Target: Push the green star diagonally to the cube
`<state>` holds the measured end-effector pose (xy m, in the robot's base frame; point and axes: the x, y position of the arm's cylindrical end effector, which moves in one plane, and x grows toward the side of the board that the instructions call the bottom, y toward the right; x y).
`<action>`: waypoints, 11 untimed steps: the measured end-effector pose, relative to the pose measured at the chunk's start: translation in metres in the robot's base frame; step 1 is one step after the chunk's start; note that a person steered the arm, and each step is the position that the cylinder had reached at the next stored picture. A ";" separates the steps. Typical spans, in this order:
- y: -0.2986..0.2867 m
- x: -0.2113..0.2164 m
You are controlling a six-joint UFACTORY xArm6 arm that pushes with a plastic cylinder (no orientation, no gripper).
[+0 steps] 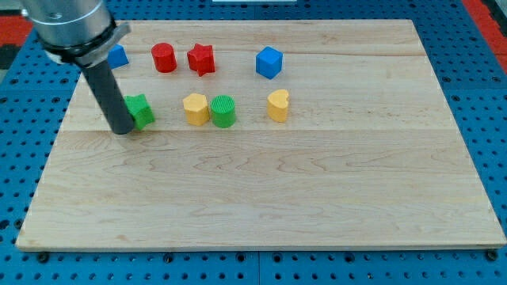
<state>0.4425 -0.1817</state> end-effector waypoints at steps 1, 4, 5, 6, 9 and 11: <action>0.004 0.004; 0.072 0.018; 0.015 0.018; -0.038 -0.008; 0.027 -0.050; 0.074 -0.078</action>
